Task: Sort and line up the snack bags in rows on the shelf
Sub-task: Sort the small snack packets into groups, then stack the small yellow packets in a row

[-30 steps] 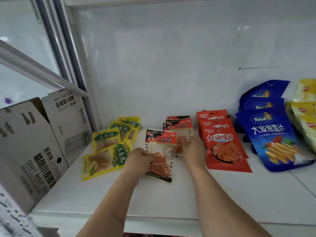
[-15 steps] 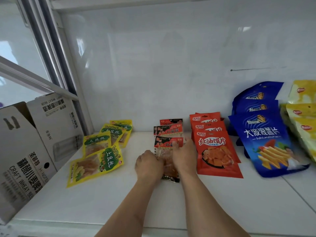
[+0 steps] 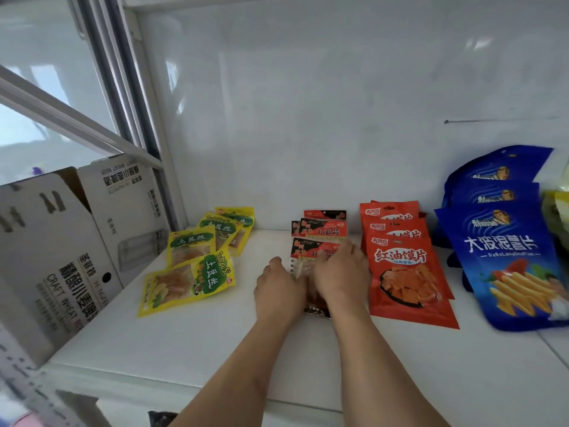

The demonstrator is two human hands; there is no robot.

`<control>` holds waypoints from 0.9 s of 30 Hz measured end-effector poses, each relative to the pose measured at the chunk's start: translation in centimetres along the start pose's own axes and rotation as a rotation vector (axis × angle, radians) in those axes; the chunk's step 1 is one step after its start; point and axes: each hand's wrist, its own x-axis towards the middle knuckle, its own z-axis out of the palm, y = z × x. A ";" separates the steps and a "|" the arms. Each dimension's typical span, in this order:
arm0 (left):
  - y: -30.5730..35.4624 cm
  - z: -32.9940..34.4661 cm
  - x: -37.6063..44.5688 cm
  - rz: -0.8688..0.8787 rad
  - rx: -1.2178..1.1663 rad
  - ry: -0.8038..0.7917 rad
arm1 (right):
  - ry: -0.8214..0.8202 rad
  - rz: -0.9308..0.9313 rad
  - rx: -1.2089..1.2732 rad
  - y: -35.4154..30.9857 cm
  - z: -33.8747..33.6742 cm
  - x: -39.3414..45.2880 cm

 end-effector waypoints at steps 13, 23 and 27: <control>-4.4 -9.4 4.7 0.066 0.003 0.213 | -0.035 -0.265 0.150 -6.2 2.0 -1.1; -11.4 -15.0 13.3 -0.109 0.215 0.129 | -0.406 -0.060 0.258 -12.7 9.4 -0.3; -12.6 -15.5 16.4 -0.147 0.226 0.074 | -0.400 0.004 0.226 -14.1 11.9 0.5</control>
